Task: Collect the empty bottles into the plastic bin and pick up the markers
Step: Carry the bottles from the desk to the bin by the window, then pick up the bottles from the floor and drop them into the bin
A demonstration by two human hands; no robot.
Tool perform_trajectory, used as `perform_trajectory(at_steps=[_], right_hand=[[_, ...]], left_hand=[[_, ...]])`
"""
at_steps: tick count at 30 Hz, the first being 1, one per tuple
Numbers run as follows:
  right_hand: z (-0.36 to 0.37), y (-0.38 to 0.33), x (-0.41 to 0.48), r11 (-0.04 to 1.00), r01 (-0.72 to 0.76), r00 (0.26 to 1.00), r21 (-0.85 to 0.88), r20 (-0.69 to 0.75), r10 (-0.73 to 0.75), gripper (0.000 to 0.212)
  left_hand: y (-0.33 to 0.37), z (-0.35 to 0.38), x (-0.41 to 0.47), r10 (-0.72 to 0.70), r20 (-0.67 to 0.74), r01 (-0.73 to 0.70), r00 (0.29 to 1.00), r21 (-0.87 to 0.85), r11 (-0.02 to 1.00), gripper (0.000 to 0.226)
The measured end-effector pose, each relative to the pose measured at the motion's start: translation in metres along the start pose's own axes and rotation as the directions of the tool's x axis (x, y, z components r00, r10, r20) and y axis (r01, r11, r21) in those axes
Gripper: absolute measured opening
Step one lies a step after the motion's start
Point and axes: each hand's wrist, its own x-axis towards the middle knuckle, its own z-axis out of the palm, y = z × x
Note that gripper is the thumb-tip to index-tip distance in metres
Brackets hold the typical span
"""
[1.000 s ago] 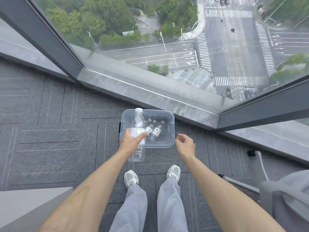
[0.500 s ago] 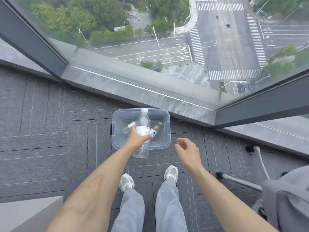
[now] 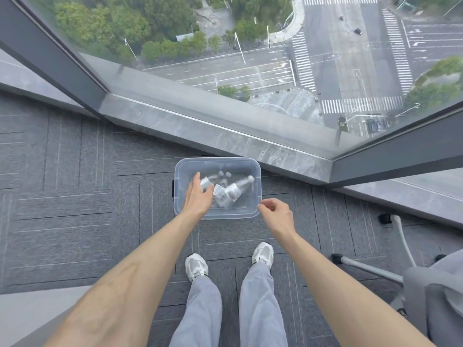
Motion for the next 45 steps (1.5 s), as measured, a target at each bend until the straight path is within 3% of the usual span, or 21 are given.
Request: perform_trajectory(at_steps=[8,16,25,32,37,41,45], right_hand=[[-0.006,-0.039,-0.059,0.995,0.082,0.995,0.051,0.053,-0.085,0.028],[-0.027,-0.082,-0.124,0.985,0.17,0.984,0.026,0.04,-0.171,0.029],[-0.032,-0.138,-0.171,0.94,0.34,0.932,-0.009,0.141,-0.335,0.035],[-0.018,-0.179,-0.177,0.873,0.481,0.838,-0.08,0.335,-0.431,0.034],[0.009,-0.187,-0.188,0.819,0.569,0.741,-0.068,0.475,-0.475,0.034],[0.046,-0.183,-0.22,0.78,0.623,0.658,-0.065,0.583,-0.477,0.034],[0.096,-0.163,-0.281,0.712,0.7,0.492,-0.064,0.766,-0.415,0.034]], left_hand=[[0.012,-0.029,-0.073,-0.018,0.096,0.029,0.995,-0.118,0.993,0.05],[0.033,-0.06,-0.14,0.02,0.077,-0.001,0.997,-0.236,0.972,0.044],[0.042,-0.124,-0.194,0.021,-0.087,-0.058,0.996,-0.45,0.891,0.04],[0.046,-0.149,-0.22,-0.104,-0.254,-0.064,0.962,-0.575,0.816,0.024],[0.024,-0.16,-0.25,-0.245,-0.379,-0.073,0.892,-0.657,0.751,0.018],[-0.012,-0.163,-0.293,-0.42,-0.457,-0.128,0.784,-0.781,0.611,0.022],[-0.064,-0.161,-0.353,-0.584,-0.503,-0.226,0.637,-0.846,0.483,0.019]])
